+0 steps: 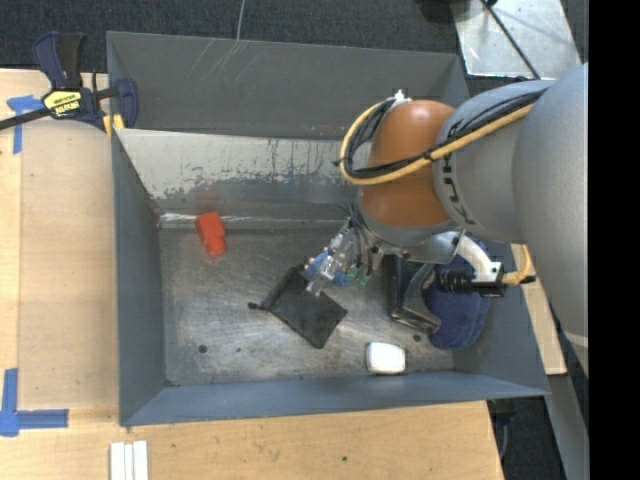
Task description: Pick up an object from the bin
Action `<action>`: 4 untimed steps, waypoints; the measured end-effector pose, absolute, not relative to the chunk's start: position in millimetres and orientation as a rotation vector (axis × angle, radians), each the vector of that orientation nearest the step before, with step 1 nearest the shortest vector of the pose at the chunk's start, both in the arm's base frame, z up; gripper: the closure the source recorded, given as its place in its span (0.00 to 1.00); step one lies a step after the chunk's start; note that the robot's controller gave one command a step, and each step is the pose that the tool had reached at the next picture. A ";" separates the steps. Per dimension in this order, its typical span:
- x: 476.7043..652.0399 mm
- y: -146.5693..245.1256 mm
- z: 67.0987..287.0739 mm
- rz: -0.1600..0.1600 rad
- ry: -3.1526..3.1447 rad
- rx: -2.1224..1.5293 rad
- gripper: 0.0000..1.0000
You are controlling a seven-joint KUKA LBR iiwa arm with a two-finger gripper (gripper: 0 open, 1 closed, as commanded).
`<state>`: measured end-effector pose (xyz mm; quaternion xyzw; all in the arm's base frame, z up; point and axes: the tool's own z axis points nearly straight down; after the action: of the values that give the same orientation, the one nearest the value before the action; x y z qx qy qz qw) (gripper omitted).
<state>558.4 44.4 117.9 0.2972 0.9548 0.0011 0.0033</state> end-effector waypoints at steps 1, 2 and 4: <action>559.2 44.1 125.2 0.002 2.997 0.927 1.00; 560.0 43.8 131.8 0.001 2.998 0.921 1.00; 563.1 42.2 187.9 0.003 3.001 0.911 1.00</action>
Offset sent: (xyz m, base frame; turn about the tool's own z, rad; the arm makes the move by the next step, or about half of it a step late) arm 0.0000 0.0000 0.0066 0.0000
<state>563.1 42.2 187.9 0.2906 0.9568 0.0009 0.0029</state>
